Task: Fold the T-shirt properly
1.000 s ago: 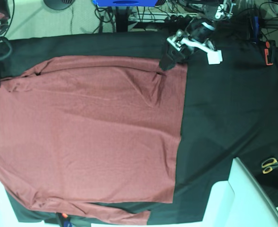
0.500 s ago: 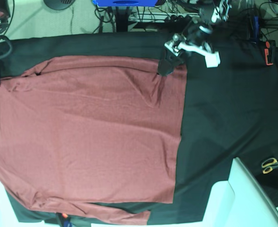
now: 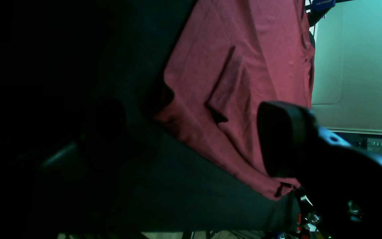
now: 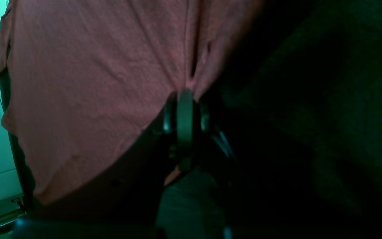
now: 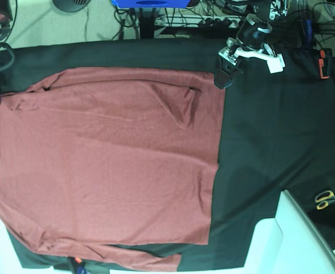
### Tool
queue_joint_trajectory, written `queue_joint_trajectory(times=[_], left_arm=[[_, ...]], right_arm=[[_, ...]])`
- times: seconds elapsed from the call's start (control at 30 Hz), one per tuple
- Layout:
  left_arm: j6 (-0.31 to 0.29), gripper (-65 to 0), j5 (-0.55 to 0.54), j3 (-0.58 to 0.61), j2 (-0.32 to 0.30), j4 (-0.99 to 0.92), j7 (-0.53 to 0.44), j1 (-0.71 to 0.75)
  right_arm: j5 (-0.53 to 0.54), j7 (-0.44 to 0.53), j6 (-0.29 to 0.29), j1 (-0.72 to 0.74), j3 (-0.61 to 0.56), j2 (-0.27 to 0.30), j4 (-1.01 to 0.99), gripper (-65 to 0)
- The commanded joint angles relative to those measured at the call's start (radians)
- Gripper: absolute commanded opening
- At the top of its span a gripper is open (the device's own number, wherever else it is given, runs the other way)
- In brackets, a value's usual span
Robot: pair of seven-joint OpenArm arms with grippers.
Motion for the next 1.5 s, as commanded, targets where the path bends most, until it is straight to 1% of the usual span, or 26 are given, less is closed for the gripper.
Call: queue_joint_trajectory(times=[0.0, 0.2, 0.3, 0.43, 1.1, 1.17, 1.2, 1.3, 1.37, 1.43, 1.47], left_arm=[[0.068, -4.1, 0.036, -0.001, -0.006, -0.01, 0.014, 0.003], [0.068, -4.1, 0.036, 0.004, -0.003, -0.016, 0.015, -0.026], [0.068, -4.1, 0.036, 0.077, -0.009, -0.014, 0.015, -0.049], [0.068, -4.1, 0.036, 0.125, -0.003, -0.016, 0.014, -0.05], [0.068, -4.3, 0.036, 0.129, -0.003, -0.048, 0.014, -0.107], [0.068, -5.1, 0.036, 0.129, -0.003, -0.049, 0.014, -0.107], [0.068, -7.9, 0.036, 0.129, -0.003, -0.051, 0.014, -0.105], [0.068, -21.6, 0.036, 0.129, -0.003, -0.051, 0.014, -0.105], [0.068, -34.7, 0.036, 0.129, -0.003, -0.051, 0.014, -0.107], [0.068, -49.5, 0.036, 0.129, -0.003, -0.051, 0.029, -0.109], [0.068, -58.1, 0.036, 0.129, -0.003, -0.051, 0.049, -0.112]], right_arm=[[0.006, 0.004, 0.005, 0.005, -0.002, 0.024, 0.011, -64.5], [0.006, 0.002, 0.005, 0.005, -0.002, 0.024, 0.011, -64.5], [0.006, 0.002, 0.005, 0.005, -0.002, 0.024, 0.011, -64.5], [0.006, 0.002, 0.005, 0.005, -0.002, 0.024, 0.011, -64.5], [0.004, 0.002, 0.005, 0.003, -0.003, 0.024, 0.011, -64.5], [0.004, 0.002, 0.005, 0.003, -0.003, 0.024, 0.011, -64.5], [0.004, 0.002, 0.005, 0.003, -0.003, 0.024, 0.011, -64.5], [0.004, 0.002, 0.005, 0.003, -0.003, 0.024, 0.011, -64.5], [0.004, 0.002, 0.005, 0.003, -0.003, 0.024, 0.011, -64.5], [0.004, 0.002, 0.005, 0.003, -0.003, 0.024, 0.011, -64.5], [0.004, 0.002, 0.005, 0.003, -0.003, 0.024, 0.011, -64.5]])
